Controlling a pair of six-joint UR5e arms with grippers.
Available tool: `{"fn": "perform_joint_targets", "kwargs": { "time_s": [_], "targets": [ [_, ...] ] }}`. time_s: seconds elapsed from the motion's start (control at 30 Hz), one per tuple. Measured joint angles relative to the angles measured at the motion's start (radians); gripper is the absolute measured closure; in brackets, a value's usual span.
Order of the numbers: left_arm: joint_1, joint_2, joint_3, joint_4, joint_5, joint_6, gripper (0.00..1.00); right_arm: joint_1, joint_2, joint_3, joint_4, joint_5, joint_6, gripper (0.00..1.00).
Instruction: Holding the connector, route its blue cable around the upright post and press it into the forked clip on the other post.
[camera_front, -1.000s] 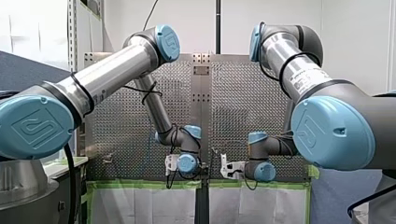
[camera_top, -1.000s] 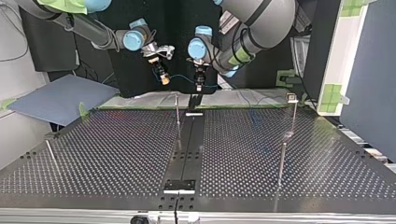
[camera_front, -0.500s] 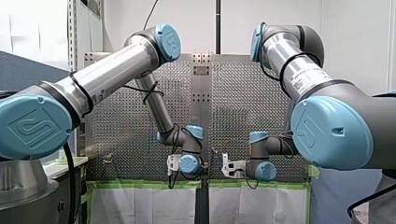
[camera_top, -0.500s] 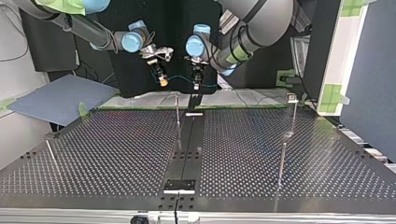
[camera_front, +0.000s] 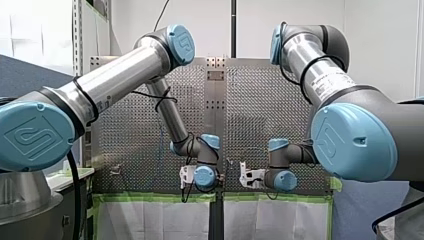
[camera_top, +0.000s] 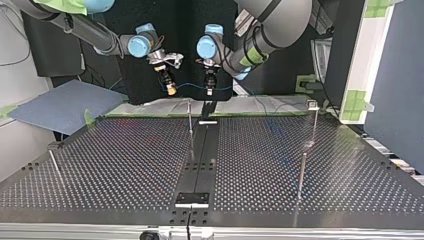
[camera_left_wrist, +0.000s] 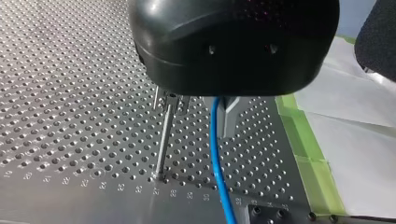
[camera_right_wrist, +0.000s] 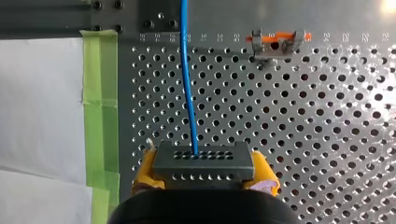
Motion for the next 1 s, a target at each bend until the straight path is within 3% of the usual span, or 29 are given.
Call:
{"fn": "perform_joint_targets", "kwargs": {
  "time_s": [0.47, 1.0],
  "targets": [
    [-0.017, 0.002, 0.018, -0.006, -0.001, 0.001, 1.00, -0.011, -0.002, 0.000, 0.000, -0.004, 0.001, 1.00],
    [-0.022, 0.006, 0.018, -0.003, -0.031, -0.001, 1.00, -0.028, -0.004, -0.016, 0.001, -0.006, 0.005, 1.00]
  ]
}}
